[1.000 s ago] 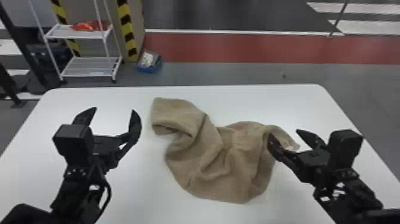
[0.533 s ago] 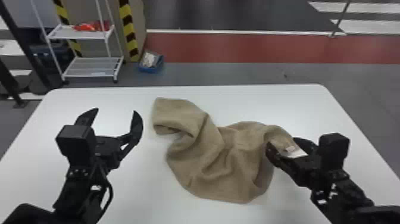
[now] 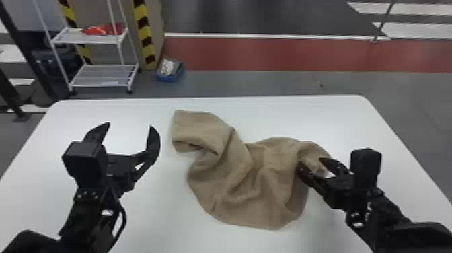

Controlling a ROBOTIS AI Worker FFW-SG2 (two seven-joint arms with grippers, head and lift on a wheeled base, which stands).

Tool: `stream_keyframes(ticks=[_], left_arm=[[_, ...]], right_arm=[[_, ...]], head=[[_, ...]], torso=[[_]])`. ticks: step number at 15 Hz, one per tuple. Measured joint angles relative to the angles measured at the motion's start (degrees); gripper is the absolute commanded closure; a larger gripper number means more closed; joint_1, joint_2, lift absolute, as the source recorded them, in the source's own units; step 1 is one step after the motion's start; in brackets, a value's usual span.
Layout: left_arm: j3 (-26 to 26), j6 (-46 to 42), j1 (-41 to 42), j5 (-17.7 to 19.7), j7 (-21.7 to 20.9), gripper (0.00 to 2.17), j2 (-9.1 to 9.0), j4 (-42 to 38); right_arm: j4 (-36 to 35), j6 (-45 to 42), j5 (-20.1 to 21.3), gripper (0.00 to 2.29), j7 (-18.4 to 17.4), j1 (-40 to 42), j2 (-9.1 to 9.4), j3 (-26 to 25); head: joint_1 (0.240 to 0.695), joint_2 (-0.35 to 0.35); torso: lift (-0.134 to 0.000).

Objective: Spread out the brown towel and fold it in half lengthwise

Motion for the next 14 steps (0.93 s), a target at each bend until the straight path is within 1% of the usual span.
stream_keyframes(ticks=[2,4,7,9,10,11,12,13,14], left_arm=[[0.02,0.00,0.02,0.00,-0.01,0.08,0.00,0.05],[0.02,-0.01,-0.02,0.00,-0.02,0.08,0.00,0.18],[0.01,-0.01,-0.15,0.03,-0.02,0.08,-0.07,0.33],[0.00,-0.01,-0.09,0.08,-0.02,0.08,-0.07,0.33],[0.00,-0.01,-0.02,0.09,-0.02,0.08,-0.03,0.22],[0.01,-0.01,0.06,0.09,-0.02,0.08,0.02,0.11],[0.01,-0.01,0.12,0.09,-0.02,0.08,0.02,0.01],[0.01,0.00,0.15,0.09,-0.02,0.08,0.03,-0.05],[0.00,0.05,0.16,0.09,-0.02,0.08,0.06,-0.13]], right_arm=[[-0.38,0.68,-0.03,1.46,0.28,0.10,0.01,-0.10],[-1.27,1.47,-0.04,1.79,0.65,0.73,0.01,-0.31],[-3.22,3.45,0.41,1.90,2.05,1.70,0.00,-0.67],[-4.00,4.74,0.55,1.89,2.19,1.86,0.00,-0.70],[-4.38,5.06,0.55,1.60,2.14,1.98,0.02,-0.65],[-4.80,5.11,0.55,0.87,1.85,2.12,0.14,-0.55],[-5.11,5.00,0.55,0.29,1.45,2.24,0.43,-0.52],[-5.25,4.86,0.58,0.18,1.20,2.28,0.67,-0.52],[-5.30,4.76,0.69,0.18,1.05,2.30,0.82,-0.53]], head=[[0.695,-0.025],[0.695,-0.024],[0.695,-0.022],[0.695,-0.021],[0.695,-0.021],[0.695,-0.020],[0.695,-0.019],[0.695,-0.018],[0.695,-0.018]], torso=[[-0.125],[-0.125],[-0.125],[-0.125],[-0.125],[-0.125],[-0.125],[-0.125],[-0.125]])
